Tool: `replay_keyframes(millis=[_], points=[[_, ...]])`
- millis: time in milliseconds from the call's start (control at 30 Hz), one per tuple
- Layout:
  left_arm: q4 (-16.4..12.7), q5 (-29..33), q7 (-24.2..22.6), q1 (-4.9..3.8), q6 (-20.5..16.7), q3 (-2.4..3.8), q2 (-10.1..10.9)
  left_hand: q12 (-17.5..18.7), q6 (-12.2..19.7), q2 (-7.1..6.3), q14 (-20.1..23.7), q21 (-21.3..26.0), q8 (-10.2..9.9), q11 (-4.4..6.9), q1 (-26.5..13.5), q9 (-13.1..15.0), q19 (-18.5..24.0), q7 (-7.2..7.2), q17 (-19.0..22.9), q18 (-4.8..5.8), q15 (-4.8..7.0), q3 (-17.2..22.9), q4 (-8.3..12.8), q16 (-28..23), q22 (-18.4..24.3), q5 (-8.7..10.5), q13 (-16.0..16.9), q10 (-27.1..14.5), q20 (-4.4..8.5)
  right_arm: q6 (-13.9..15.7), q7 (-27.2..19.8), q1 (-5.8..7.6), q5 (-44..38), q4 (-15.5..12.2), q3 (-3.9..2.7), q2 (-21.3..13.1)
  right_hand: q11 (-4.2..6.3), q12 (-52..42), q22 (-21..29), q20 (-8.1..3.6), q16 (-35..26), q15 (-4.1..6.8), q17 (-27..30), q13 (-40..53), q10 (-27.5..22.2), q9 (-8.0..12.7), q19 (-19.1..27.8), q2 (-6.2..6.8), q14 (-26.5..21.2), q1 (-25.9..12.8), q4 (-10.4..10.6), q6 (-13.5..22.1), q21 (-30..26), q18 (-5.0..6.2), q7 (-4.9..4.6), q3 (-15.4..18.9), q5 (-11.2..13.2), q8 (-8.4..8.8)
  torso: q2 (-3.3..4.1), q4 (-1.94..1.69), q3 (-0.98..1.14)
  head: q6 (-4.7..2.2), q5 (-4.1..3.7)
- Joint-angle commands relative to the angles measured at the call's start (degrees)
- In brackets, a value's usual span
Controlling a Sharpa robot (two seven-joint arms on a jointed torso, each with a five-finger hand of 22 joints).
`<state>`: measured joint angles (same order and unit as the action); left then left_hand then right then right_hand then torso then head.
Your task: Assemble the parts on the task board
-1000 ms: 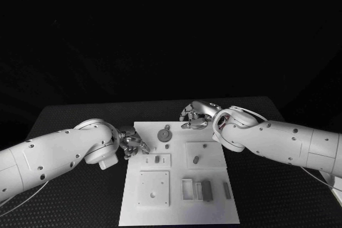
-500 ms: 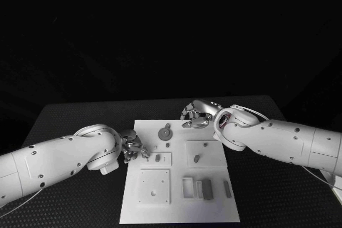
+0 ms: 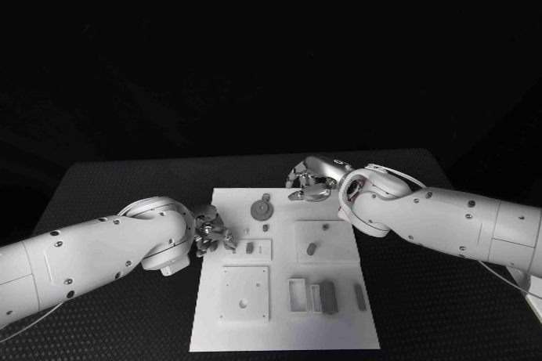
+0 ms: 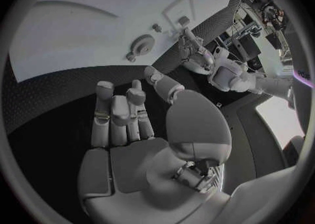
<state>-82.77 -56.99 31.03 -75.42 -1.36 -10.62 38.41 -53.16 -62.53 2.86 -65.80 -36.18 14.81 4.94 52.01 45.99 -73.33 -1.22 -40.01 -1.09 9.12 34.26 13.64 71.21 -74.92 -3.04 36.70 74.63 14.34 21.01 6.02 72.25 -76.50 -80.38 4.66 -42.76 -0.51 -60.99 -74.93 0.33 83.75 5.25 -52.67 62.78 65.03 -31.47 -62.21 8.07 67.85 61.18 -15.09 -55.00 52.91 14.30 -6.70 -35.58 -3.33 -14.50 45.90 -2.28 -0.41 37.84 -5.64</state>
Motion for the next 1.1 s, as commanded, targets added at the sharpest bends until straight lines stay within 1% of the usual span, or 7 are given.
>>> replay_keyframes(millis=[33, 233, 333, 433, 500, 800, 1100], points=[[-0.26, -1.20, 0.58, 0.09, -0.25, -0.03, -0.24, -0.26, -1.04, 0.02, -0.46, -0.34, 9.09, 0.41, -0.26, 5.01, -0.11, 0.31, -0.07, -1.88, 0.88, 0.49, -0.54, 0.38, -1.27, -0.14, 0.12, 0.06, 0.60, -0.69, -0.50, -0.03, -0.11, -0.11, -0.02, -0.01, -0.11, -0.19, -0.88, -0.36, -0.28, 0.08, -0.04, -0.10, -0.24, 0.02, -0.10, 0.06, -0.21, -0.38, 0.18, -0.01, -0.34, 0.70, -0.35, -0.10, 0.08, 0.22, -0.01, 0.01, 0.00, 0.10, -0.05], [-0.32, -1.91, 0.94, 0.11, 0.33, -0.04, -0.49, -0.44, -1.13, -0.13, -0.57, -0.51, 9.44, 0.52, -0.39, 5.05, -0.20, 0.42, -0.12, -1.85, 0.95, 0.46, -0.70, 0.53, -1.28, -0.13, 0.21, 0.15, 0.66, -0.70, -0.51, -0.03, -0.11, -0.13, -0.02, -0.05, -0.11, -0.19, -0.88, -0.36, -0.28, 0.08, -0.04, -0.10, -0.24, 0.02, -0.10, 0.06, -0.21, -0.37, 0.18, -0.01, -0.34, 0.70, -0.35, -0.10, 0.08, 0.22, -0.03, -0.01, 0.02, 0.26, -0.08], [-0.33, -2.47, 0.93, 0.12, 0.33, -0.05, -0.53, -0.52, -1.16, -0.16, -0.63, -0.58, 9.57, 0.56, -0.42, 5.06, -0.24, 0.46, -0.15, -1.83, 0.98, 0.46, -0.75, 0.61, -1.28, -0.14, 0.24, 0.20, 0.68, -0.70, -0.51, -0.03, -0.11, -0.15, -0.02, -0.06, -0.11, -0.19, -0.88, -0.36, -0.29, 0.08, -0.04, -0.10, -0.24, 0.02, -0.10, 0.06, -0.21, -0.37, 0.18, -0.02, -0.34, 0.70, -0.35, -0.10, 0.08, 0.22, -0.04, -0.01, 0.01, 0.18, -0.09], [-0.32, -3.53, 1.01, 0.12, 0.91, -0.08, -0.62, -0.69, -1.25, -0.19, -0.75, -0.72, 9.84, 0.65, -0.51, 5.08, -0.32, 0.55, -0.22, -1.78, 1.04, 0.45, -0.89, 0.77, -1.28, -0.11, 0.33, 0.32, 0.69, -0.77, -0.51, -0.03, -0.11, -0.21, -0.02, -0.10, -0.11, -0.19, -0.88, -0.36, -0.29, 0.08, -0.04, -0.10, -0.24, 0.02, -0.10, 0.06, -0.21, -0.36, 0.17, -0.02, -0.34, 0.70, -0.35, -0.11, 0.08, 0.22, -0.05, -0.02, 0.02, 0.20, -0.16], [-0.39, -3.57, 1.18, 0.12, 1.45, -0.09, -0.65, -0.85, -1.35, -0.21, -0.84, -0.86, 10.12, 0.73, -0.59, 5.11, -0.38, 0.64, -0.29, -1.75, 1.07, 0.43, -0.99, 0.92, -1.29, -0.09, 0.40, 0.42, 0.73, -0.83, -0.54, -0.03, -0.11, -0.24, -0.02, -0.10, -0.11, -0.19, -0.88, -0.36, -0.28, 0.08, -0.04, -0.10, -0.24, 0.02, -0.10, 0.06, -0.21, -0.36, 0.17, -0.01, -0.34, 0.70, -0.35, -0.11, 0.08, 0.22, -0.05, -0.02, 0.03, 0.29, -0.07], [-0.61, -4.44, 1.84, 0.15, 3.06, -0.26, -0.73, -1.18, -1.63, -0.15, -1.04, -1.23, 10.74, 0.94, -0.71, 5.15, -0.52, 0.86, -0.44, -1.68, 1.09, 0.40, -1.11, 1.24, -1.32, -0.14, 0.55, 0.62, 0.78, -0.88, -0.53, -0.03, -0.11, -0.24, -0.02, -0.15, -0.11, -0.20, -0.88, -0.37, -0.29, 0.08, -0.05, -0.10, -0.24, 0.02, -0.10, 0.06, -0.21, -0.33, 0.15, -0.01, -0.34, 0.70, -0.35, -0.12, 0.08, 0.23, -0.07, -0.02, -0.02, 0.38, -0.16], [-0.74, -4.64, 1.91, 0.20, 3.33, -0.29, -0.70, -1.62, -1.94, 0.05, -1.39, -1.76, 11.39, 1.18, -0.83, 5.13, -0.72, 1.11, -0.65, -1.57, 1.10, 0.40, -1.05, 1.69, -1.34, -0.42, 0.74, 1.04, 0.81, -0.95, -0.55, -0.03, -0.11, -0.21, -0.02, -0.15, -0.11, -0.20, -0.88, -0.37, -0.29, 0.09, -0.05, -0.11, -0.25, 0.01, -0.10, 0.06, -0.21, -0.30, 0.13, -0.01, -0.35, 0.70, -0.35, -0.13, 0.07, 0.23, -0.05, -0.02, -0.04, 0.52, -0.19]])
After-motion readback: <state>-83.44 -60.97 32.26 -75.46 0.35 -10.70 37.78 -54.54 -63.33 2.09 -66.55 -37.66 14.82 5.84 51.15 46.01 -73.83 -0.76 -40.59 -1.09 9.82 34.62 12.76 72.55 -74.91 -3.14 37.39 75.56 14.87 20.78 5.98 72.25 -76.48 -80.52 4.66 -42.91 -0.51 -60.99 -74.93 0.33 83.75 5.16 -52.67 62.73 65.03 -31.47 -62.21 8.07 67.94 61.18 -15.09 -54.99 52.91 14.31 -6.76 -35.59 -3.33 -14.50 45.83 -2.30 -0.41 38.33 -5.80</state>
